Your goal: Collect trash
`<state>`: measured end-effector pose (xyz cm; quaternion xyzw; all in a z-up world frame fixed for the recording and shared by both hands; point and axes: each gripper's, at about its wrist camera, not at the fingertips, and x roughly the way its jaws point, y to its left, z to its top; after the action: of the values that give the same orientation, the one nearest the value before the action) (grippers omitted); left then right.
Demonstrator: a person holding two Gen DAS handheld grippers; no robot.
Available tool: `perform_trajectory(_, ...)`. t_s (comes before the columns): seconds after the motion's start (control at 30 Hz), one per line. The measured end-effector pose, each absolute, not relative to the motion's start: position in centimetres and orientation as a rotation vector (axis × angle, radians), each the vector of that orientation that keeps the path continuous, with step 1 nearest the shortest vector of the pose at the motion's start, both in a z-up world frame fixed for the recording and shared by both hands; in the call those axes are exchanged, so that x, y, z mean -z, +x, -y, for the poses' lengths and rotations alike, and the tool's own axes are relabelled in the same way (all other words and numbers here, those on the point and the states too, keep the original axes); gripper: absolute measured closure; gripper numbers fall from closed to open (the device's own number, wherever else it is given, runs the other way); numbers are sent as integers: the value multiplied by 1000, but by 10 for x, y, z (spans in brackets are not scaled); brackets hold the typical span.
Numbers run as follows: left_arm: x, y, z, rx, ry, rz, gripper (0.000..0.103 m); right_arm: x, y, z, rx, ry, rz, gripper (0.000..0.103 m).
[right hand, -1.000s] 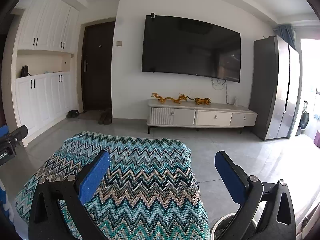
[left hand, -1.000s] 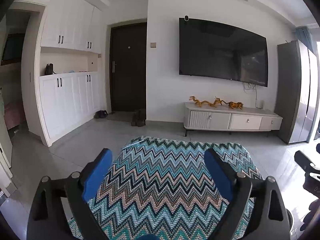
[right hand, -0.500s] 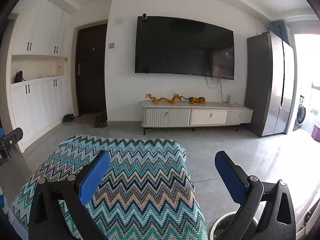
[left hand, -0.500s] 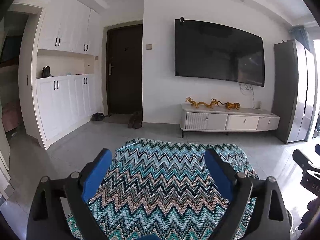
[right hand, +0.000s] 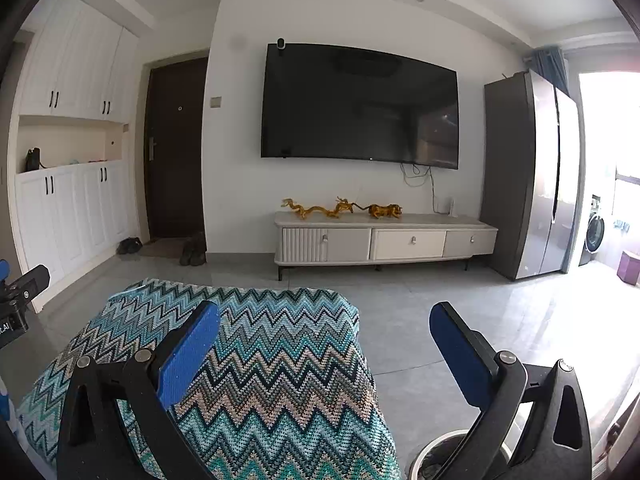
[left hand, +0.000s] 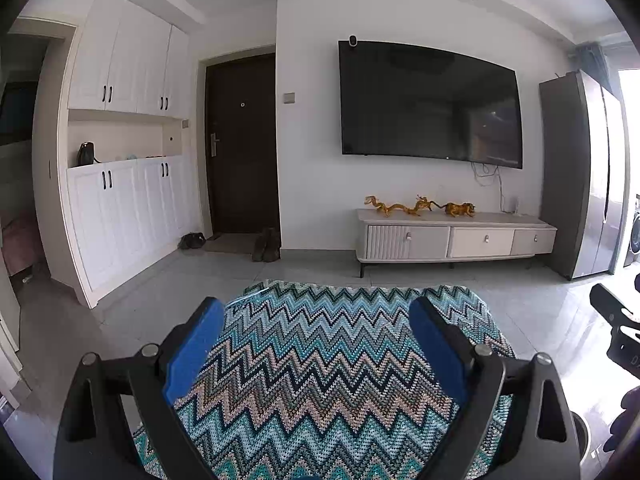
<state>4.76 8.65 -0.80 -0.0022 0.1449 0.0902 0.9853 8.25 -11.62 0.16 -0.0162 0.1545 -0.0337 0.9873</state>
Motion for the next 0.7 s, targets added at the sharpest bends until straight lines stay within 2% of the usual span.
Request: perform_trajectory(0.7, 6, 50, -93, -174, -19, -298, 9, -3, 79, 113, 67, -45, -301, 0)
